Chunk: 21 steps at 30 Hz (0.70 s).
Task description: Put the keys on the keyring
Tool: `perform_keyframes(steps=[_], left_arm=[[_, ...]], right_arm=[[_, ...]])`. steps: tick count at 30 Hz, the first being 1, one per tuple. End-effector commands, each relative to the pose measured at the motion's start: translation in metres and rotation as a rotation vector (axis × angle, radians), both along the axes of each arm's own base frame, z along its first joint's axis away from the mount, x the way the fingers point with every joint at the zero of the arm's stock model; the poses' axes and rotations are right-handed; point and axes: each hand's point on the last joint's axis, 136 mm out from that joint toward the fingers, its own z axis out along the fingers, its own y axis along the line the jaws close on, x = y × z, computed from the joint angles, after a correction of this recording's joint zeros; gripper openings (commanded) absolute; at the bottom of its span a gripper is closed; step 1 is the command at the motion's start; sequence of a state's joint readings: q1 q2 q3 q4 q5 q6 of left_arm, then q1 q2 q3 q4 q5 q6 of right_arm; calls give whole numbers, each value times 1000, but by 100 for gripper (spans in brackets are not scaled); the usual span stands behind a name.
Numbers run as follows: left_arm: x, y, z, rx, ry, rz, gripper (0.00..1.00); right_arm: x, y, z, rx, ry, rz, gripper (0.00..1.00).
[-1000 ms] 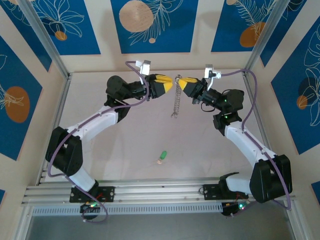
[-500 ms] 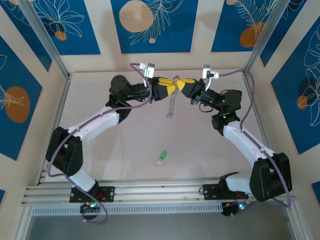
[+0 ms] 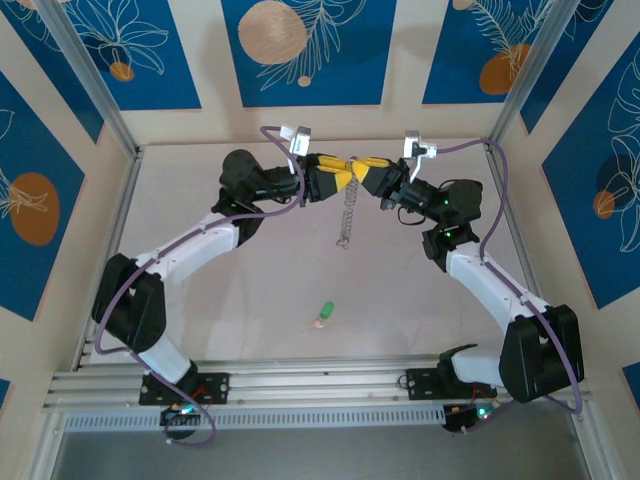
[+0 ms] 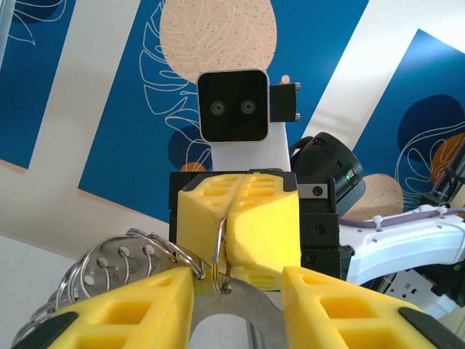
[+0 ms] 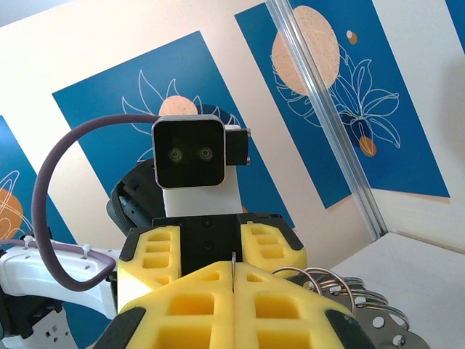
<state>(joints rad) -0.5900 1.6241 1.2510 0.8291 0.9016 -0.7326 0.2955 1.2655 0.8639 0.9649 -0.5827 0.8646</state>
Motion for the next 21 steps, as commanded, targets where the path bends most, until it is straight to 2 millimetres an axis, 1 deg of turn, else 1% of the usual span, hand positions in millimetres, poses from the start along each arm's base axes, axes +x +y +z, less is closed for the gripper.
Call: perform_keyframes(steps=[1, 6, 13, 18, 20, 21], left_arm=[[-9, 3, 26, -48, -81, 17, 37], [-9, 4, 28, -53, -84, 23, 36], [-10, 3, 28, -56, -84, 5, 16], [-11, 2, 29, -63, -88, -6, 12], [-12, 2, 30, -67, -92, -10, 9], [-12, 2, 31, -69, -94, -11, 5]], right_arm=[[-2, 0, 2, 11, -20, -7, 0], [-2, 0, 0, 7, -15, -8, 0], [-1, 0, -1, 8, -12, -10, 0], [0, 1, -2, 2, -8, -4, 0], [0, 2, -3, 2, -7, -2, 0], [0, 2, -3, 1, -7, -2, 0]])
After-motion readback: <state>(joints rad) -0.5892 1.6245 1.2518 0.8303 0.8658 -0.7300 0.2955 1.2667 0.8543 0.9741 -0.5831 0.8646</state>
